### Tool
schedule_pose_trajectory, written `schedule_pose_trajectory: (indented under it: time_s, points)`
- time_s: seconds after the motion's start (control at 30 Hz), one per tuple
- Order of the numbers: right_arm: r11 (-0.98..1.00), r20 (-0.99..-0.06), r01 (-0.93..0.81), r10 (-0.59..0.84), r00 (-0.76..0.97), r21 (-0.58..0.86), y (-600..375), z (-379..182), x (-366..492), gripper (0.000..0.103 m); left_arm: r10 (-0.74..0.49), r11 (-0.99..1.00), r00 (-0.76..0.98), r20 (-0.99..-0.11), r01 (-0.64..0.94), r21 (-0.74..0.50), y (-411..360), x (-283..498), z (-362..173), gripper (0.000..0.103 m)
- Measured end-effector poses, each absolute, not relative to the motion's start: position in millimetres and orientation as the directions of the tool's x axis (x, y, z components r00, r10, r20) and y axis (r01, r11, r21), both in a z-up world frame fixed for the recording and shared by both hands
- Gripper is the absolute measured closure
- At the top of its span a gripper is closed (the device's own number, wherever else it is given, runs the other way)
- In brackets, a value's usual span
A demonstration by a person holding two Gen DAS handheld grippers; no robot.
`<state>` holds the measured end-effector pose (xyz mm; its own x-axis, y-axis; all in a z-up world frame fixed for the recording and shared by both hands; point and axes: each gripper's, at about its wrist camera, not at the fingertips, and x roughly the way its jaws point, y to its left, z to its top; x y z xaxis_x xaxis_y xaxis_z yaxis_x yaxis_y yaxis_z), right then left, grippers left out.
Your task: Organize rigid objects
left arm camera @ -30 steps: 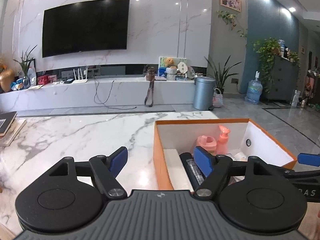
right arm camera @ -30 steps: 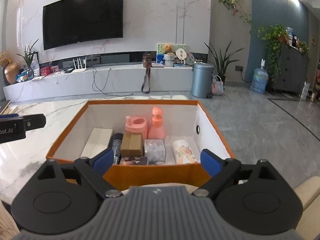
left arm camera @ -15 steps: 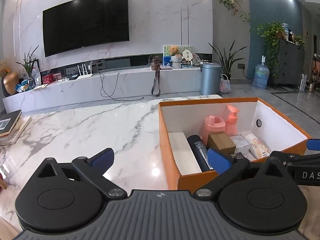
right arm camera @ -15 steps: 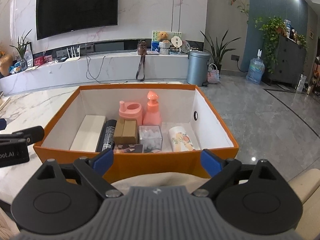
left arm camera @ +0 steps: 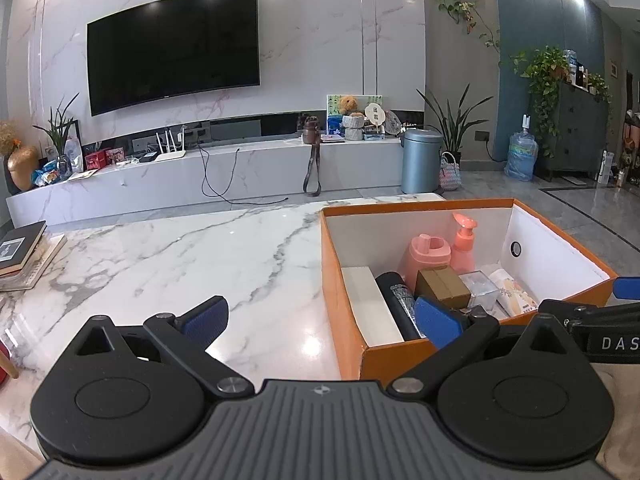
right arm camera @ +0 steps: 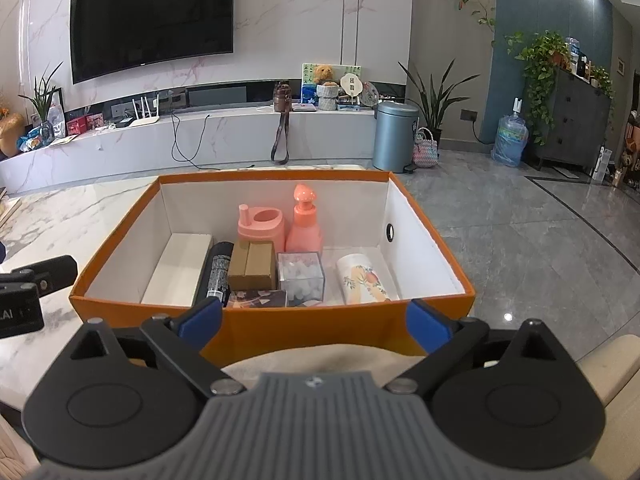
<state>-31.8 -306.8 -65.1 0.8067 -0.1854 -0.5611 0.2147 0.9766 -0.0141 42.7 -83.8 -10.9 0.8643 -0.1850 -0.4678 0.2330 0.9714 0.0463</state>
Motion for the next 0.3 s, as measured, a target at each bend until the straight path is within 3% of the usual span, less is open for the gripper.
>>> schedule_pose_trajectory:
  time_s: [0.3]
  points:
    - [0.976,-0.561,0.216,-0.187,0.806,-0.015,-306.9,-64.5,-32.1,0.005,-0.186,0.973,0.869,-0.458,0.228,0.038,-81.0,40.9,-7.3,0.0]
